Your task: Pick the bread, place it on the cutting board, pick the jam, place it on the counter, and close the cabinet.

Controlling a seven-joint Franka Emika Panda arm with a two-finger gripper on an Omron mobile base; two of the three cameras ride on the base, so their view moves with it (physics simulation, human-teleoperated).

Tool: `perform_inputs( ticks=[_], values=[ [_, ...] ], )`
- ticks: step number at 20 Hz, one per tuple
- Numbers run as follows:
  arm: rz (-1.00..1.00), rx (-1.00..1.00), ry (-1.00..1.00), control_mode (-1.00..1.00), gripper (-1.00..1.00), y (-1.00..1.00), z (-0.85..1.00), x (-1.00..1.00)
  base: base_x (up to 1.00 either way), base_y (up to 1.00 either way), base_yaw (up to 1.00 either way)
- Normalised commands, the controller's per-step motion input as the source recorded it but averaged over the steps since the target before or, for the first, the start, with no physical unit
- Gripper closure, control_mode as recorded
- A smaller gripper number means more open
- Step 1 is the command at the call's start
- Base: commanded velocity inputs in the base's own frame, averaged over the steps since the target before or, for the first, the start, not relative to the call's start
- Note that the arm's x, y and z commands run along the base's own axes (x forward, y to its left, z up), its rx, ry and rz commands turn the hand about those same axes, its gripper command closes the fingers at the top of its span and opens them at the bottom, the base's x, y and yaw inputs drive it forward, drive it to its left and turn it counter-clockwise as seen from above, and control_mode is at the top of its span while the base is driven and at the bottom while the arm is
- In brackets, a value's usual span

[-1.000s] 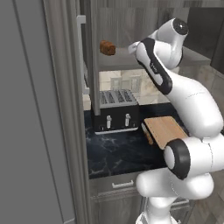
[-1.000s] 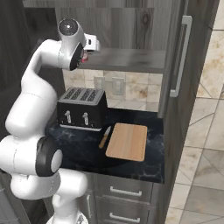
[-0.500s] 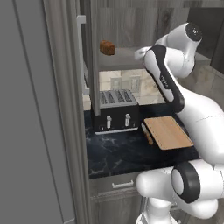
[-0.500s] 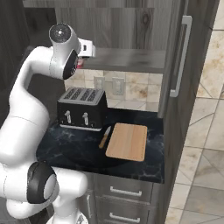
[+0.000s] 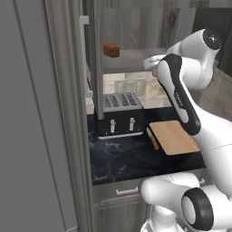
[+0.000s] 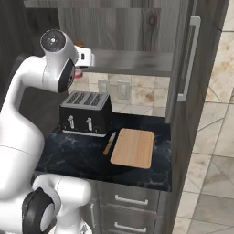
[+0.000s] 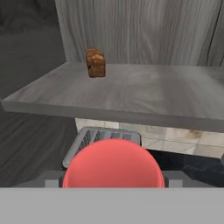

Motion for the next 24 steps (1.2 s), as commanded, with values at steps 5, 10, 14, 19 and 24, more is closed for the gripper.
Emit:
perform_inputs(
  ticks=[5, 10, 14, 19, 24],
  values=[
    [0.00, 0.00, 0.05, -1.00, 1.00, 0.00, -0.10, -0.35, 0.00, 0.00, 0.00],
    [0.00, 0.00, 0.03, -1.00, 1.00, 0.00, -0.25, -0.41, 0.00, 0.00, 0.00],
    [0.00, 0.00, 0.00, -1.00, 1.00, 0.00, -0.46, -0.35, 0.00, 0.00, 0.00],
    [0.00, -0.02, 0.00, -1.00, 1.00, 0.00, -0.44, -0.10, 0.00, 0.00, 0.00],
    [0.00, -0.04, 0.00, -1.00, 1.00, 0.00, -0.44, 0.00, 0.00, 0.00, 0.00]
  ],
)
